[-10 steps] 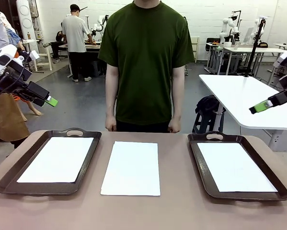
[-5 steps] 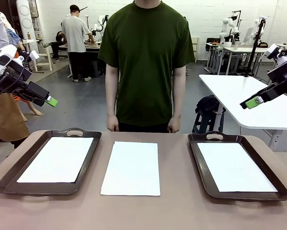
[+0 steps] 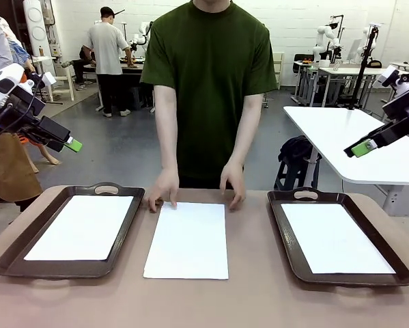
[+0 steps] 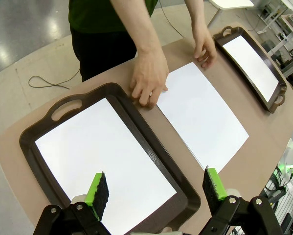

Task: Sort the A4 documents.
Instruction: Receive the A4 Paper.

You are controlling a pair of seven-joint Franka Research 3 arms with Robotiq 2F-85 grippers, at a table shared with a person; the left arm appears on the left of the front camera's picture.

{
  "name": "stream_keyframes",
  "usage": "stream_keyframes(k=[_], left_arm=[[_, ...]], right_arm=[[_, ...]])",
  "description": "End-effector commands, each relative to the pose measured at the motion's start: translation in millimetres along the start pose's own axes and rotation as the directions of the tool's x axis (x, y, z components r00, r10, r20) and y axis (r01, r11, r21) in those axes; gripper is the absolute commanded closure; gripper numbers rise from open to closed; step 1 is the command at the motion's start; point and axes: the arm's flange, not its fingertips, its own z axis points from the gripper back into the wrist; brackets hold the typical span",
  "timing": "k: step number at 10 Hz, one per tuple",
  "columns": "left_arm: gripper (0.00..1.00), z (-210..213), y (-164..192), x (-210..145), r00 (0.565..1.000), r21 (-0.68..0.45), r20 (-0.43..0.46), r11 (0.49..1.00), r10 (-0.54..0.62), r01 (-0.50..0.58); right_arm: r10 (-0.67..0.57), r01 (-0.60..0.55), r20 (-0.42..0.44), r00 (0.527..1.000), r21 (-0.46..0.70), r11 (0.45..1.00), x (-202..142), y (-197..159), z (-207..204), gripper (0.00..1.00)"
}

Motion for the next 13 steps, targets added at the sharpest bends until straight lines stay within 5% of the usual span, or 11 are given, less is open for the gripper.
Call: stream_keyframes(k=[1, 13], left_arm=[[0.0, 0.5, -0.1, 0.3, 1.0, 0.012, 0.003, 1.0, -0.004, 0.004], [0.0, 0.5, -0.1, 0.3, 1.0, 0.012, 0.003, 1.0, -0.004, 0.004]], right_arm=[[0.006, -0.006, 0.003, 1.0, 0.002, 1.0, 2.8, 1.9, -1.4, 0.0], [0.006, -0.006, 0.003, 1.0, 0.002, 1.0, 2.8, 1.9, -1.4, 0.0]])
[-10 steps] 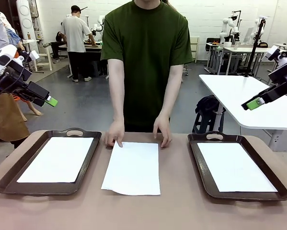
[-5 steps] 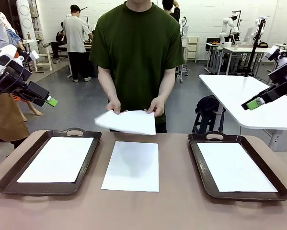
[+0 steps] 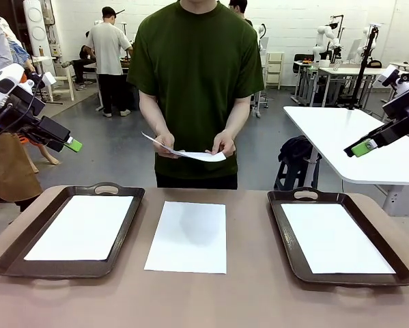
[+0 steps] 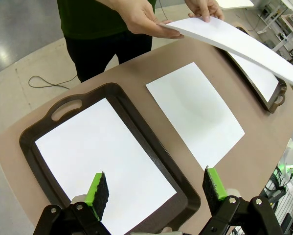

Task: Sort the A4 documents.
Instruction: Receive the A4 Paper.

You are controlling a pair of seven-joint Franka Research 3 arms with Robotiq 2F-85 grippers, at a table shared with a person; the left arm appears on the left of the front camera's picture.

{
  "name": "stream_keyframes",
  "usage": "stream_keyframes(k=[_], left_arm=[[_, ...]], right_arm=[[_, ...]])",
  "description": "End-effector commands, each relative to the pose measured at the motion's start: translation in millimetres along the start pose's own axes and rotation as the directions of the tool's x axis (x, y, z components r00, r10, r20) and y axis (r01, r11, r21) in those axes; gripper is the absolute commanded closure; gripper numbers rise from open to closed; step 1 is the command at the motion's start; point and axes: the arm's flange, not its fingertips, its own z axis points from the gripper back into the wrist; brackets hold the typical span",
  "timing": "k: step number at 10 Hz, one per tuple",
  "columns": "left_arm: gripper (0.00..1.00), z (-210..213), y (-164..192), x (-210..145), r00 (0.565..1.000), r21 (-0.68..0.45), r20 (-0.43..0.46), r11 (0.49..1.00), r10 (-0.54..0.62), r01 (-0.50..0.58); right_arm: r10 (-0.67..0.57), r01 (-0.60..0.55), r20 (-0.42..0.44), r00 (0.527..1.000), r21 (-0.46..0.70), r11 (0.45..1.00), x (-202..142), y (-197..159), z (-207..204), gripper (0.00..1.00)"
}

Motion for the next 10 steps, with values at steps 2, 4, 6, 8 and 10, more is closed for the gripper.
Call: stream_keyframes(k=[2, 4, 6, 8, 10], left_arm=[[0.0, 0.5, -0.1, 0.3, 1.0, 0.012, 0.003, 1.0, -0.004, 0.004], [0.0, 0.5, -0.1, 0.3, 1.0, 0.012, 0.003, 1.0, -0.004, 0.004], [0.0, 0.5, -0.1, 0.3, 1.0, 0.012, 0.003, 1.0, -0.004, 0.004], [0.0, 0.5, -0.1, 0.3, 1.0, 0.012, 0.003, 1.0, -0.004, 0.004], [0.0, 0.5, -0.1, 0.3, 1.0, 0.012, 0.003, 1.0, -0.004, 0.004]], right_arm=[[0.005, -0.005, 0.002, 1.0, 0.002, 1.0, 2.6, 1.5, -1.6, 0.0], [0.005, -0.005, 0.002, 1.0, 0.002, 1.0, 2.6, 1.5, -1.6, 0.0], [0.005, -0.005, 0.002, 1.0, 0.002, 1.0, 2.6, 1.5, -1.6, 0.0], [0.005, -0.005, 0.002, 1.0, 0.002, 1.0, 2.6, 1.5, -1.6, 0.0], [0.005, -0.005, 0.002, 1.0, 0.002, 1.0, 2.6, 1.5, -1.6, 0.0]])
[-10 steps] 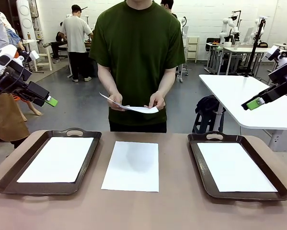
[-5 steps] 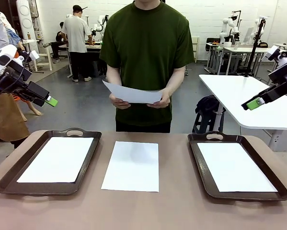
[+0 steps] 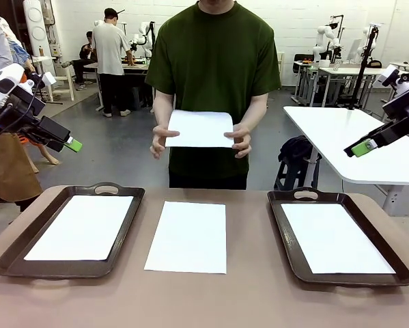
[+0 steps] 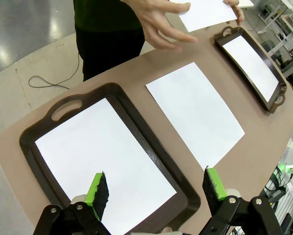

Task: Sort the A4 documents.
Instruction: Receive the A4 Paper.

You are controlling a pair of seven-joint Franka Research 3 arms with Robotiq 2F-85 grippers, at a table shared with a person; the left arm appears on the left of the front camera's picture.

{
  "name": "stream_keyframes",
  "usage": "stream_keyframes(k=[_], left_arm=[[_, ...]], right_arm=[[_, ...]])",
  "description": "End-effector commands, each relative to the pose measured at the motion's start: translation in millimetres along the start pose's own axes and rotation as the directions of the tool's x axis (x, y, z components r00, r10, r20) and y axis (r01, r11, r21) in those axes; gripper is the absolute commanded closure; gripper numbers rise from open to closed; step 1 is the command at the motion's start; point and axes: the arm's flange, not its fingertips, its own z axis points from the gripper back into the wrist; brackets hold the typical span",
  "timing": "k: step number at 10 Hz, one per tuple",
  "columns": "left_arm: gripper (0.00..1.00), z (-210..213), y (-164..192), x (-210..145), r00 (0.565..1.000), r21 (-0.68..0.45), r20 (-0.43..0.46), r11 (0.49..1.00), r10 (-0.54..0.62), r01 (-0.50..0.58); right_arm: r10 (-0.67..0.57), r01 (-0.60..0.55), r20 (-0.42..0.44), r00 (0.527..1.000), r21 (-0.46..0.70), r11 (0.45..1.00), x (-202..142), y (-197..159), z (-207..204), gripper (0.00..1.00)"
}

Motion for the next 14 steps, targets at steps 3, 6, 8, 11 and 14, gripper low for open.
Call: stream_keyframes(k=[3, 6, 8, 11, 14], left_arm=[[0.0, 0.5, -0.1, 0.3, 1.0, 0.012, 0.003, 1.0, -0.004, 0.004], [0.0, 0.5, -0.1, 0.3, 1.0, 0.012, 0.003, 1.0, -0.004, 0.004], [0.0, 0.5, -0.1, 0.3, 1.0, 0.012, 0.003, 1.0, -0.004, 0.004], [0.0, 0.5, -0.1, 0.3, 1.0, 0.012, 0.003, 1.0, -0.004, 0.004], [0.0, 0.5, -0.1, 0.3, 1.0, 0.012, 0.003, 1.0, -0.004, 0.004]], right_arm=[[0.005, -0.005, 0.002, 1.0, 0.002, 1.0, 2.6, 1.5, -1.6, 0.0], [0.005, -0.005, 0.002, 1.0, 0.002, 1.0, 2.6, 1.5, -1.6, 0.0], [0.005, -0.005, 0.002, 1.0, 0.002, 1.0, 2.6, 1.5, -1.6, 0.0], [0.005, -0.005, 0.002, 1.0, 0.002, 1.0, 2.6, 1.5, -1.6, 0.0], [0.005, -0.005, 0.002, 1.0, 0.002, 1.0, 2.6, 1.5, -1.6, 0.0]])
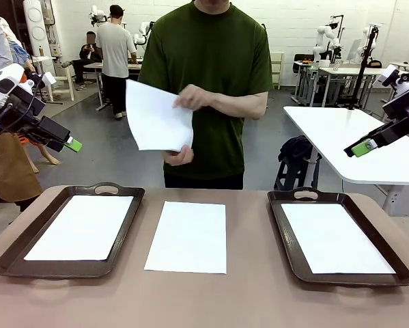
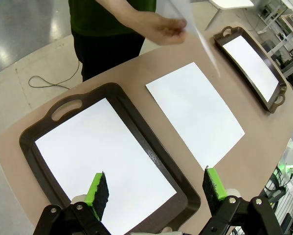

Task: Sort the A4 documents.
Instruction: Receive the A4 Paper.

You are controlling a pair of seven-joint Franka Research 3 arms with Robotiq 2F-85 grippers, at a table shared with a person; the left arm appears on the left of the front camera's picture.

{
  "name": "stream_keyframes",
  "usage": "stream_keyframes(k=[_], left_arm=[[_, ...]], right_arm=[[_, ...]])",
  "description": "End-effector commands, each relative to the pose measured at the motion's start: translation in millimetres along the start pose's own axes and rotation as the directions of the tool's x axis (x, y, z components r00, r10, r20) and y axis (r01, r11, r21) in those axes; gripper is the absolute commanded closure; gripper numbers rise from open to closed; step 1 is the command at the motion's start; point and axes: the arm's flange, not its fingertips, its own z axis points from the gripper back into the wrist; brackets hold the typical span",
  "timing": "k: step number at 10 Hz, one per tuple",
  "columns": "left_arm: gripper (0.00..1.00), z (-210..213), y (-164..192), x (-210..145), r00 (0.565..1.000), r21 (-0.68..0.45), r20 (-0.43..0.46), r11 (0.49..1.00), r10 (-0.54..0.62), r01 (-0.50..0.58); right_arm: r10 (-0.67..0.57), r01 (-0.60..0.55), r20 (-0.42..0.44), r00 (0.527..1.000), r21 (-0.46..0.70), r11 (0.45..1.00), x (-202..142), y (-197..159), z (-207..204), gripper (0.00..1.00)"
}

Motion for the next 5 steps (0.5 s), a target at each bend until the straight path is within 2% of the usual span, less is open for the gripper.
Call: stream_keyframes(k=[1, 5], left_arm=[[0.0, 0.5, -0.1, 0.3, 1.0, 0.012, 0.003, 1.0, -0.004, 0.004], [0.0, 0.5, -0.1, 0.3, 1.0, 0.012, 0.003, 1.0, -0.004, 0.004]], right_arm=[[0.005, -0.005, 0.002, 1.0, 0.002, 1.0, 2.6, 1.5, -1.6, 0.0], [0.005, -0.005, 0.002, 1.0, 0.002, 1.0, 2.6, 1.5, -1.6, 0.0]])
